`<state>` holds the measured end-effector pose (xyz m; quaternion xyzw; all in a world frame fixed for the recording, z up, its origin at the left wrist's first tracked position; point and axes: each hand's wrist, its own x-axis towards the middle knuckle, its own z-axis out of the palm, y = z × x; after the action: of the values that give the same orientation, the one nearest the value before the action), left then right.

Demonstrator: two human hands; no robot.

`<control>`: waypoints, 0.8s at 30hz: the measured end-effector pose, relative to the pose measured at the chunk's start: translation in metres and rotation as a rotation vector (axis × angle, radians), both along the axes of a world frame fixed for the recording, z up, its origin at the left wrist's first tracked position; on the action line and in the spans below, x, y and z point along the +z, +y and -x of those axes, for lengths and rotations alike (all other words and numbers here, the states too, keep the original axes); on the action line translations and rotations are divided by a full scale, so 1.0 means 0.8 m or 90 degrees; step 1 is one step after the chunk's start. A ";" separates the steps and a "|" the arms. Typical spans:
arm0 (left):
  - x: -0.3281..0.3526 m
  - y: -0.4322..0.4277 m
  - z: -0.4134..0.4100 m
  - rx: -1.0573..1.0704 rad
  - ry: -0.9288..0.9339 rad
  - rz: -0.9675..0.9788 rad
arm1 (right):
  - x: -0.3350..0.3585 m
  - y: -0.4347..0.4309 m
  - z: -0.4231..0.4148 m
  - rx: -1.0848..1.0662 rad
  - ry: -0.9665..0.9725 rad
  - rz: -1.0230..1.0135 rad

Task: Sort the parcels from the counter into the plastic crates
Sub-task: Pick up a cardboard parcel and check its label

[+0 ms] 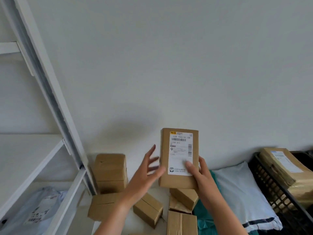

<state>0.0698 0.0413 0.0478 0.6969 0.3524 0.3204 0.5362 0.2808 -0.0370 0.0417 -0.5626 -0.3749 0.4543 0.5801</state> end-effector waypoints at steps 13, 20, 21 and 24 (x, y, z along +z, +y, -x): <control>0.048 -0.011 0.027 -0.084 -0.052 -0.031 | 0.062 -0.039 -0.010 0.153 -0.166 -0.114; 0.093 -0.020 0.039 -0.094 -0.091 -0.134 | 0.111 -0.055 0.000 0.142 -0.200 -0.222; 0.096 -0.020 0.040 -0.093 -0.096 -0.142 | 0.115 -0.055 0.000 0.141 -0.204 -0.229; 0.100 -0.022 0.041 -0.098 -0.112 -0.157 | 0.121 -0.055 0.001 0.140 -0.212 -0.248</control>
<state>0.0374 0.0238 0.1274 0.7518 0.2078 0.3788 0.4982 0.2799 -0.0809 0.1387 -0.4633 -0.6043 0.3346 0.5551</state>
